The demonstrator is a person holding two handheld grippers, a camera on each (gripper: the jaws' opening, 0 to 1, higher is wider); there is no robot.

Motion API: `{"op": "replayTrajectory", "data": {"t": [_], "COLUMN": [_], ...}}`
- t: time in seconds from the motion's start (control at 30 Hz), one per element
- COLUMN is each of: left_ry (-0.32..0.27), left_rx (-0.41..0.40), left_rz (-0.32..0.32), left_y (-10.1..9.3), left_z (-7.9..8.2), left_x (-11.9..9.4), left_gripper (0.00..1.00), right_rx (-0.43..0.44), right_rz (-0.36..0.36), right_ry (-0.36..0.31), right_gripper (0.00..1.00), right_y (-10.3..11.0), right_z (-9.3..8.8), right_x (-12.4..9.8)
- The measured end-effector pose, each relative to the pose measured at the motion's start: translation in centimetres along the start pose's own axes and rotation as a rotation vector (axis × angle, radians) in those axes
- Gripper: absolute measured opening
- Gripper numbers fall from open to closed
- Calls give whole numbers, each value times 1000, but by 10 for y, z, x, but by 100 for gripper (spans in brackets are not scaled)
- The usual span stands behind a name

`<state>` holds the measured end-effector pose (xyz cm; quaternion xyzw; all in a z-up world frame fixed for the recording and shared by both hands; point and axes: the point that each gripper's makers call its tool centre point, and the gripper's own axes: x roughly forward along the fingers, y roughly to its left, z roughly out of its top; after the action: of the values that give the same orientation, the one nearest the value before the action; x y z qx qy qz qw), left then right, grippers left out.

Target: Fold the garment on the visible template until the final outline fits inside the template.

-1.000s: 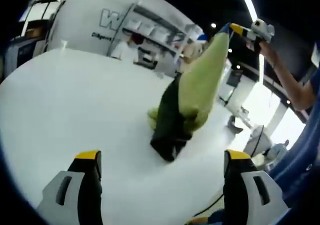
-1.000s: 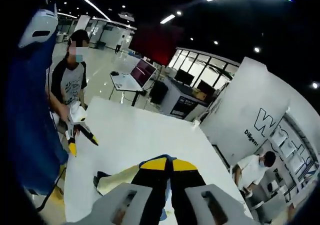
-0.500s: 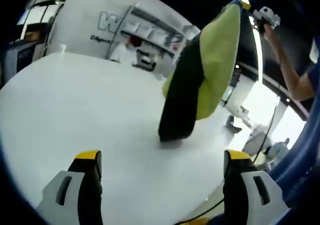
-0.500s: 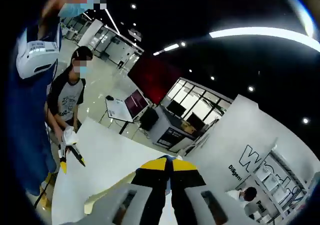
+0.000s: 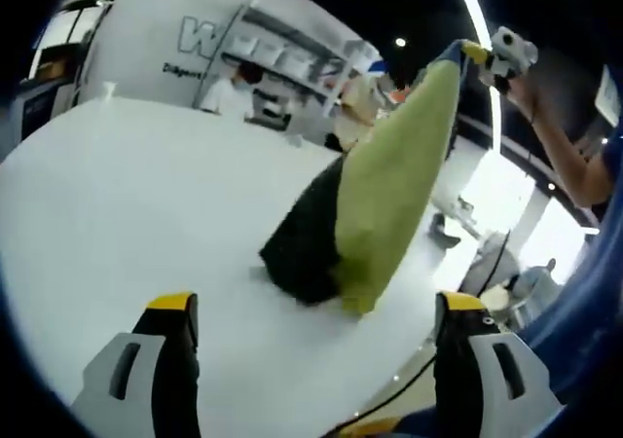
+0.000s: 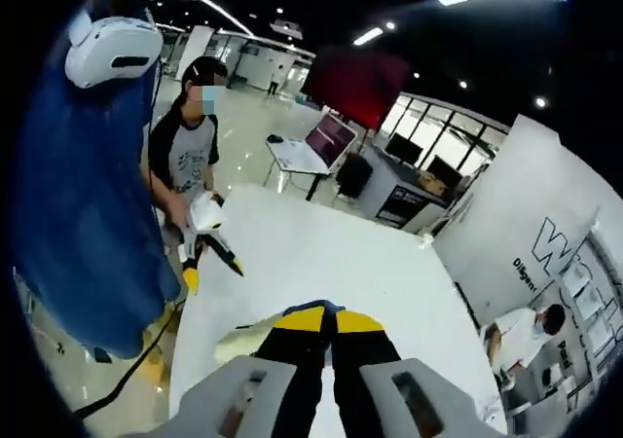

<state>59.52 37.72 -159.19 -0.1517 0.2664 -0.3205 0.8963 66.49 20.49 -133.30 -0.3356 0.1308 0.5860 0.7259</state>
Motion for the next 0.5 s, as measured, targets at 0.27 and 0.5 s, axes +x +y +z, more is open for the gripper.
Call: {"op": "replayTrajectory", "data": {"t": [0.27, 0.5], "left_ry": [44, 94], "left_rx": [28, 77], "left_rz": [-44, -96], "left_y": [-2, -9], "left_z": [1, 5], "left_x": [15, 47], "left_gripper": [95, 89], "right_rx": [164, 291], "right_rz": [244, 224], "right_ry": [134, 161], "right_gripper": [0, 0], "right_y": [114, 147], "right_z": [-83, -116], "right_x": [25, 35]}}
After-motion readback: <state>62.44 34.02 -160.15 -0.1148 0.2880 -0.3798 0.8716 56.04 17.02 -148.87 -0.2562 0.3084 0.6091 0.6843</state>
